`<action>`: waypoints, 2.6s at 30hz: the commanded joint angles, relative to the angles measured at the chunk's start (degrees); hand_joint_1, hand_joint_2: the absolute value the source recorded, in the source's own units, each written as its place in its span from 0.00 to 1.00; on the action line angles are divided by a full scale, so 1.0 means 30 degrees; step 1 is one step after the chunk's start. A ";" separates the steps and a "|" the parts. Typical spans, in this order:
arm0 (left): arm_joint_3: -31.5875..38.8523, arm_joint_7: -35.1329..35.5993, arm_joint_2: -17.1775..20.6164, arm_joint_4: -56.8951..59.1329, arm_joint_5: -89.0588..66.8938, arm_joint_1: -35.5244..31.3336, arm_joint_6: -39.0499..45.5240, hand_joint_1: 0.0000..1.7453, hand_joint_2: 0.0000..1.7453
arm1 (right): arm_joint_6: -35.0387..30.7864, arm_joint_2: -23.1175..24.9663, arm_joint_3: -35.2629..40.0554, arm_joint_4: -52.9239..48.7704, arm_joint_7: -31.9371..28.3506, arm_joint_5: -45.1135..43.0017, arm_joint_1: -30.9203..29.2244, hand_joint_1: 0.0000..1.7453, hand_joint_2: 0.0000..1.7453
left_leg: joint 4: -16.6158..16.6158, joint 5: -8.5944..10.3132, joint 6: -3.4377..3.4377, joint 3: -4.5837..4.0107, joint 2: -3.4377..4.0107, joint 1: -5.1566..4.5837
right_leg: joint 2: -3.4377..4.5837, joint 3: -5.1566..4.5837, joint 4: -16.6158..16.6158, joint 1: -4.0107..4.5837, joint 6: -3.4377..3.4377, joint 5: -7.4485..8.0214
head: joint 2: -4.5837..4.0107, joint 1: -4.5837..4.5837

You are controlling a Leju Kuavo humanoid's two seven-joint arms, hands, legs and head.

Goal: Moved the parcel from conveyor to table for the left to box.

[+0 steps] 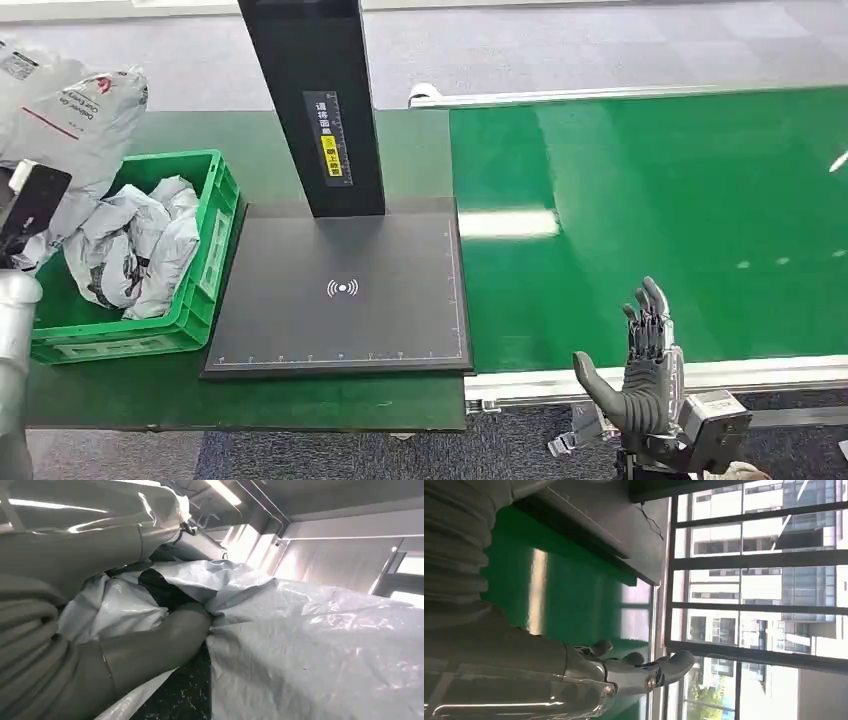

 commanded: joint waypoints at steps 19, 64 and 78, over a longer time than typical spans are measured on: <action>-0.0325 -0.3664 -0.1619 -0.1587 0.5222 0.0839 -0.7693 0.00 1.00 | 0.0266 -0.0477 0.0141 0.1444 0.0122 0.0077 -0.1126 0.00 1.00 | -0.0028 0.0007 0.0011 0.0031 -0.0024 0.0005 | -0.0018 0.0038 -0.0039 0.0008 -0.0003 0.0006 | 0.0000 0.0000; 0.0868 -0.5948 -0.4809 -1.3746 1.3215 0.4665 -0.0926 0.00 1.00 | -0.0475 -0.1063 0.0620 0.1725 -0.0191 -0.0162 -0.1145 0.00 1.00 | -0.0030 0.0007 0.0010 0.0023 -0.0026 0.0007 | -0.0022 0.0034 -0.0047 0.0010 -0.0003 0.0008 | 0.0001 0.0000; 0.1132 -0.6799 -0.5361 -1.7278 1.7828 0.6112 -0.1743 0.00 1.00 | -0.0896 -0.1178 0.0811 0.2061 -0.0119 -0.0157 -0.1328 0.00 1.00 | -0.0034 0.0004 0.0012 0.0033 0.0010 0.0003 | 0.0015 0.0048 -0.0049 0.0005 0.0001 0.0013 | 0.0000 0.0007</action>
